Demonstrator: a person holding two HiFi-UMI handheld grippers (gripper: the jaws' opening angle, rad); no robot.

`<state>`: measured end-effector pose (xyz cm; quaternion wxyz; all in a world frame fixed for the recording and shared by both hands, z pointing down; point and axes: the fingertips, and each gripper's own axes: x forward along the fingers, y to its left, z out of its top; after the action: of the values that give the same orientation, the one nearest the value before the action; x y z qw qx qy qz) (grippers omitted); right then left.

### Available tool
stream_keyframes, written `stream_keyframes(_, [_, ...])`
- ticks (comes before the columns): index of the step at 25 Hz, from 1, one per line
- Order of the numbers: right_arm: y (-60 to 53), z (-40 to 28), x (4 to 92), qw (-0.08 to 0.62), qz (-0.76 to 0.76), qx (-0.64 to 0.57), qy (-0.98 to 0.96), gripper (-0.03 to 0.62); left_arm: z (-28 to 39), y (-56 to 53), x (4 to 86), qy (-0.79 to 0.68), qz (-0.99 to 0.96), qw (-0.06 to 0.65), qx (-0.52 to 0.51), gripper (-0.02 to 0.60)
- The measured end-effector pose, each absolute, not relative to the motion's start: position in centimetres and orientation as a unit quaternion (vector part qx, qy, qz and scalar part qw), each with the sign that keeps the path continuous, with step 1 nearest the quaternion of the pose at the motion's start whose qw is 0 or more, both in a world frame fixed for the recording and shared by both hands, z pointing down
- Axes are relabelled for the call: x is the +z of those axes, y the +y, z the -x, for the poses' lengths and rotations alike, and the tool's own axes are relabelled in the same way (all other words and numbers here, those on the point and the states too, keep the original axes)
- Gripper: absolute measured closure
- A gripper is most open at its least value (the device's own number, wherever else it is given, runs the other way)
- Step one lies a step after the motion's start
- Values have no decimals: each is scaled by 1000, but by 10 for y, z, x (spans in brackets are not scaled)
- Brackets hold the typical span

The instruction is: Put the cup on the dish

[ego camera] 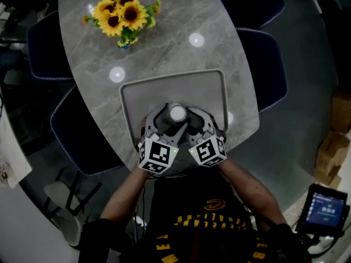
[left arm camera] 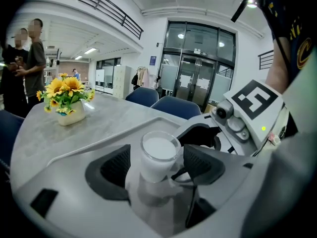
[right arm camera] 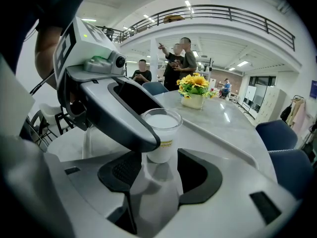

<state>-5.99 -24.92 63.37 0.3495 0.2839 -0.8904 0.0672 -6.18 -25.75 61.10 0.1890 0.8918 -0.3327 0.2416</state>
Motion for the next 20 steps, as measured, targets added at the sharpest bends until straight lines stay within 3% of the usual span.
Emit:
stream_keyframes(8, [-250,53,634,317,-297,109,-894,364,77,-258,605,-356,-882,204,230,258])
stream_keyframes(16, [-255,36,603,235,-323,148,-905,365,90,-246,591,-405,-861,255,171,268])
stream_keyframes(17, [-255,34,593,217,-326,151,-908,396,93,-244,588,-411,-858,263,162,306])
stream_keyframes(18, [-253,32,582,199,-329,155,-910,471,97,-242,584,-416,-854,271,153,332])
stream_keyframes(20, [-249,30,560,175,-336,162,-911,514,104,-235,569,-428,-847,282,139,383])
